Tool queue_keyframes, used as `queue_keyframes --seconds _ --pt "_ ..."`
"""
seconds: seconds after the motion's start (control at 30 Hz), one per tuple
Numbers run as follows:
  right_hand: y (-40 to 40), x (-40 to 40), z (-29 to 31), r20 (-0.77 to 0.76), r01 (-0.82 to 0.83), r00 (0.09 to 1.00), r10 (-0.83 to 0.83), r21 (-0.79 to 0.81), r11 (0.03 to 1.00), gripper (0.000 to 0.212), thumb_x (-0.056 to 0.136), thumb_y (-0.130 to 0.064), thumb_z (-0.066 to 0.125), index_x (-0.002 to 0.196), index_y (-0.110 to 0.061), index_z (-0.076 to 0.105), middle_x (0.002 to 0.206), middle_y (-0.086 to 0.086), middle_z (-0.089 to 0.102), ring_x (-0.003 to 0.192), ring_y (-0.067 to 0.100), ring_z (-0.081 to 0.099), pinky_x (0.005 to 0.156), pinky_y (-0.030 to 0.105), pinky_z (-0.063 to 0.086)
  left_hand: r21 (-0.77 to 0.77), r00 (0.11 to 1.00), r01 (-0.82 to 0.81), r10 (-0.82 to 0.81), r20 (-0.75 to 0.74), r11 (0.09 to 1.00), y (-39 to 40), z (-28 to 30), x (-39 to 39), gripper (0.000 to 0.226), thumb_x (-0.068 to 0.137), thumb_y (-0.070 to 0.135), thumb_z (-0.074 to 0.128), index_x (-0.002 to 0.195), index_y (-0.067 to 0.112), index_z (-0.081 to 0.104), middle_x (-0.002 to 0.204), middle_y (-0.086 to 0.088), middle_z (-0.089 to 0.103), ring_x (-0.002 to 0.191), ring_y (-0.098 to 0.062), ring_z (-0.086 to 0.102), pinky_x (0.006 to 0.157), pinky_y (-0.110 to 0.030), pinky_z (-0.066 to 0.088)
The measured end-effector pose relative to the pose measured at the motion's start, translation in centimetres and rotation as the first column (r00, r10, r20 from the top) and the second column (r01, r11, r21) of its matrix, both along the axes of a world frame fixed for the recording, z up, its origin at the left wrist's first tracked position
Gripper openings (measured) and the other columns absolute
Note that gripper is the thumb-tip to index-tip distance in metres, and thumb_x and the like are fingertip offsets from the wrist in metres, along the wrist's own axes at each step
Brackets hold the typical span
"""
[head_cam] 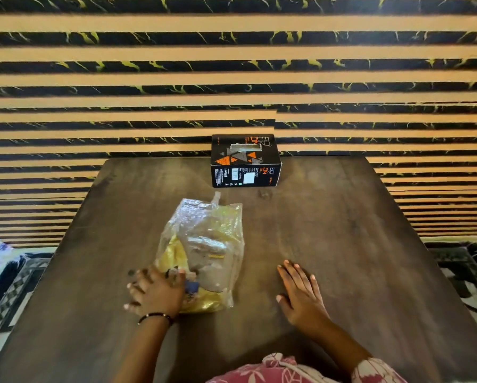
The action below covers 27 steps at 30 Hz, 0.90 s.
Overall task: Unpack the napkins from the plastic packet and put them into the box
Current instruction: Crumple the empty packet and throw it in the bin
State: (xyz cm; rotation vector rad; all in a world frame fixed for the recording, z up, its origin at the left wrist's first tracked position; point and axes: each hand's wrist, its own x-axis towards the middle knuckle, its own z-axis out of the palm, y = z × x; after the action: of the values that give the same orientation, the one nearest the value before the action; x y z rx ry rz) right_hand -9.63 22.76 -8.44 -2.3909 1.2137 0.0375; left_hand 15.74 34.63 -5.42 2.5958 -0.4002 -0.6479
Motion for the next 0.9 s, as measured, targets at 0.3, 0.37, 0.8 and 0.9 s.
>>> queue_keyframes --seconds 0.3,0.37,0.8,0.9 --pt "-0.7 0.3 1.2 0.042 0.048 0.998 -0.054 0.116 0.992 0.070 0.088 -0.044 0.044 0.146 -0.029 0.009 0.158 -0.006 0.006 0.145 0.014 -0.002 0.116 0.040 -0.006 0.276 0.802 0.562 -0.595 0.048 0.780 -2.1 -0.5 -7.3 0.110 0.067 0.080 0.044 0.146 0.021 -0.005 0.157 -0.003 -0.010 0.137 -0.044 -0.019 0.106 -0.067 -0.004" --pt "-0.8 0.4 1.4 0.037 0.040 0.998 -0.045 0.128 0.991 0.068 0.090 -0.044 0.042 0.147 -0.028 0.009 0.158 -0.006 0.006 0.145 0.013 -0.002 0.116 0.039 -0.005 0.246 0.758 0.611 -0.646 0.093 0.752 -2.2 -0.4 -7.8 0.104 0.071 0.076 0.045 0.146 0.019 0.000 0.158 -0.003 -0.004 0.138 -0.040 -0.022 0.107 -0.063 -0.011" --pt "1.3 3.8 2.3 0.462 -0.032 0.833 -0.305 0.590 0.807 0.039 0.088 0.000 0.053 0.082 -0.036 0.067 0.099 -0.006 0.070 0.101 0.009 0.064 0.100 0.031 0.046 -0.095 0.655 0.741 -0.683 0.323 0.665 -3.0 -1.8 -7.9 0.037 0.076 0.037 0.048 0.110 0.027 0.059 0.136 0.006 0.048 0.122 -0.018 0.046 0.096 -0.031 0.035" --pt "0.9 3.1 3.1 0.495 0.083 0.749 -0.440 0.589 0.804 0.043 0.079 0.010 0.060 0.072 -0.033 0.069 0.083 -0.009 0.072 0.088 0.011 0.068 0.086 0.026 0.052 -0.186 0.680 0.729 -0.666 0.307 0.659 -3.4 -2.1 -7.2 0.016 0.072 0.031 0.052 0.075 0.022 0.065 0.108 0.006 0.067 0.098 -0.019 0.060 0.079 -0.029 0.044"
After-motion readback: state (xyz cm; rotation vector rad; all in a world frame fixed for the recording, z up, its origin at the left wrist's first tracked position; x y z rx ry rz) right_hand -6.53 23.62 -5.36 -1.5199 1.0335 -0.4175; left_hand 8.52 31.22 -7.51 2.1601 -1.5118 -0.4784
